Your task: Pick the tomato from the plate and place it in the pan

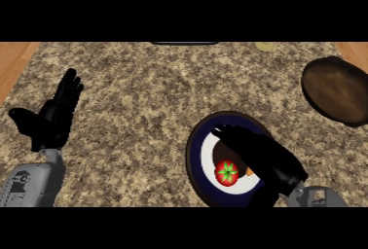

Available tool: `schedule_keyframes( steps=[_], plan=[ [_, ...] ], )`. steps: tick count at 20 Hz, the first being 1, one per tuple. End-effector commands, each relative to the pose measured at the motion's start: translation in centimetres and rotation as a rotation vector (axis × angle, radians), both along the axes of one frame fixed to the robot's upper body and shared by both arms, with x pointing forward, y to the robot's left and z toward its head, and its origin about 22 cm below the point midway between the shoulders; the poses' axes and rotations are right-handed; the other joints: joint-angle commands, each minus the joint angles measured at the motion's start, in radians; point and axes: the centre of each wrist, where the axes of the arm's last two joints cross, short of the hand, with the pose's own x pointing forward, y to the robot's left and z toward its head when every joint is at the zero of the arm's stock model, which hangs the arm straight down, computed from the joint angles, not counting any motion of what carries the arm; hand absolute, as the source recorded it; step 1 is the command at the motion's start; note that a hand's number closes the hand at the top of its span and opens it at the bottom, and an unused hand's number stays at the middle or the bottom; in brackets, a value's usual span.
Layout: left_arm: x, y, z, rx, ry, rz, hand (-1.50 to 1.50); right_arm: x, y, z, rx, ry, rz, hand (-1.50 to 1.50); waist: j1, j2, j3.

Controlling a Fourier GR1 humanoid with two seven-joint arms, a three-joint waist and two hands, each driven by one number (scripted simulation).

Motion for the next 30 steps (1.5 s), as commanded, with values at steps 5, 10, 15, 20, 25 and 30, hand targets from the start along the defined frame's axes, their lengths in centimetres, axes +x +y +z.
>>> schedule_keyframes(
  steps=[5,10,15,20,25,30],
  plan=[
    [0.0,-0.5,0.2,0.017,-0.007,-0.013,0.00,-0.8,2.0,-2.0,-0.209,-0.031,0.001,-1.50,0.000,0.000,0.000],
    [0.3,-0.3,-0.1,0.005,0.005,-0.016,0.00,0.4,2.4,-3.9,-0.263,0.009,-0.011,-1.50,0.001,0.000,0.000],
    [0.4,-1.4,-0.1,-0.006,0.009,-0.006,0.00,-0.2,3.9,-4.3,-0.255,0.033,0.005,-1.50,-0.001,0.000,0.000],
    [-0.7,0.9,0.5,0.001,0.000,-0.016,0.00,1.2,3.2,-4.6,-0.278,0.032,0.009,-1.50,0.001,0.000,0.000],
    [0.9,0.0,0.6,0.000,-0.002,-0.012,0.00,2.5,4.0,-7.0,-0.334,0.055,0.008,-1.50,0.000,0.001,0.000],
    [0.6,-2.2,-0.1,-0.002,0.000,-0.012,0.00,1.9,4.4,-7.6,-0.349,0.087,0.018,-1.50,-0.001,0.000,0.000]
  ],
)
